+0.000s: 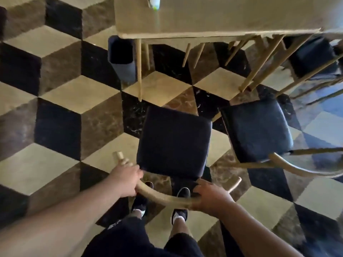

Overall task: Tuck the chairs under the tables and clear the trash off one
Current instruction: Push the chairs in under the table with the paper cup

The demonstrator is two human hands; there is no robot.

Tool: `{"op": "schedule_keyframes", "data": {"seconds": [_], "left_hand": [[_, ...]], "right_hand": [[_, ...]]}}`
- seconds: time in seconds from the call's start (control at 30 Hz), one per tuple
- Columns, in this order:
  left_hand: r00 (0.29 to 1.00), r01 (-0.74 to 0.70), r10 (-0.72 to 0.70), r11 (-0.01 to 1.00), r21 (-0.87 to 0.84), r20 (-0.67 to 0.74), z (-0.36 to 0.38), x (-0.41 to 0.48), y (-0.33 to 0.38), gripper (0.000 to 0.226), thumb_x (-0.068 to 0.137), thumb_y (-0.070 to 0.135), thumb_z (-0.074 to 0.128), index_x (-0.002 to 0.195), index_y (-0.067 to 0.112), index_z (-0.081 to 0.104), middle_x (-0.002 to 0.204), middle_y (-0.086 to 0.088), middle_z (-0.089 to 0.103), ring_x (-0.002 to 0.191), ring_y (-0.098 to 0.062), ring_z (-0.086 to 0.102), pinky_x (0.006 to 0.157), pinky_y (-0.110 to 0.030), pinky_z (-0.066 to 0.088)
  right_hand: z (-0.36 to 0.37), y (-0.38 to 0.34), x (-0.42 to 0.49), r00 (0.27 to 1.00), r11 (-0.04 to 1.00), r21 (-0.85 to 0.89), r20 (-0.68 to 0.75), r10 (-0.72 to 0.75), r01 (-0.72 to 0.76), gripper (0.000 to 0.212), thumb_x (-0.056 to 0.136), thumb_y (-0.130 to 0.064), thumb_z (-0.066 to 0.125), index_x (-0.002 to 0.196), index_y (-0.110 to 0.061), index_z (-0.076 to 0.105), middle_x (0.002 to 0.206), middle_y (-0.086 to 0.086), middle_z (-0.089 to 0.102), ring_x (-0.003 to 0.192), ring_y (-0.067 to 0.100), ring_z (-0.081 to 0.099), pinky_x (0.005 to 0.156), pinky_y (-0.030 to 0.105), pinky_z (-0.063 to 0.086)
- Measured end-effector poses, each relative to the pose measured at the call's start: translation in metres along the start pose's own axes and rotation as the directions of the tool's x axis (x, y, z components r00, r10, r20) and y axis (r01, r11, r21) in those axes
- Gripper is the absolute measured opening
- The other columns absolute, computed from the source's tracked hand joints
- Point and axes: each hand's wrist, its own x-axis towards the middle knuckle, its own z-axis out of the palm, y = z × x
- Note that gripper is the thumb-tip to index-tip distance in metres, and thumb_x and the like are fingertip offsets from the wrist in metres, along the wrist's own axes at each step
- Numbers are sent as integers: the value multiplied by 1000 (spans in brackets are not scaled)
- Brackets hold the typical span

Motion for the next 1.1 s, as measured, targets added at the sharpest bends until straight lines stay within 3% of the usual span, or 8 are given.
{"op": "schedule_keyframes", "data": {"seconds": [0.1, 0.2, 0.43, 0.67, 0.83, 1.1], "left_hand": [[998, 56, -56, 993, 102, -3, 3, 0, 14, 45, 95, 31, 68, 139, 23, 60, 150, -5, 52, 140, -30, 44, 126, -51, 17], [992, 121, -123, 987, 104, 9, -1, 1, 22, 39, 99, 19, 62, 137, 22, 60, 153, -5, 49, 142, -32, 42, 128, -53, 13], [982, 189, -190, 979, 81, 7, -17, 16, 32, 31, 96, 18, 63, 126, 24, 68, 125, -3, 66, 125, -28, 55, 126, -51, 18], [974, 222, -223, 975, -25, -37, -50, 52, 34, 34, 89, 31, 74, 122, 29, 68, 120, 2, 66, 121, -24, 56, 125, -48, 21], [971, 216, -220, 975, -56, -94, -91, 85, 18, 44, 88, 38, 76, 128, 28, 60, 125, 1, 60, 119, -26, 57, 118, -46, 28], [960, 203, -215, 976, -81, -179, -169, 147, -41, 50, 88, 48, 74, 131, 27, 61, 128, 0, 60, 123, -26, 55, 117, -46, 31]], "right_hand": [[-3, 12, 8, 993, 988, -100, 32, -116, 118, 47, 86, -69, 55, 111, -31, 67, 114, -3, 67, 104, 23, 65, 79, 38, 51], [-1, 18, 10, 967, 931, -261, 75, -244, 255, 26, 93, -41, 55, 110, -25, 65, 113, 5, 72, 114, 31, 66, 94, 46, 52], [-7, 59, 25, 911, 844, -357, 55, -408, 400, 37, 97, -46, 56, 128, -26, 56, 122, 8, 64, 111, 37, 64, 90, 50, 54], [-67, 109, 42, 918, 870, -338, -44, -394, 358, 35, 100, -47, 56, 132, -33, 55, 122, 2, 63, 115, 32, 61, 94, 47, 52], [-122, 131, 71, 918, 865, -404, -127, -376, 298, 34, 96, -49, 62, 126, -34, 59, 120, -1, 64, 119, 30, 60, 103, 50, 44], [-227, 144, 126, 918, 906, -401, -292, -267, 136, 27, 93, -50, 66, 115, -34, 63, 114, -6, 63, 112, 25, 60, 102, 51, 41]]}}
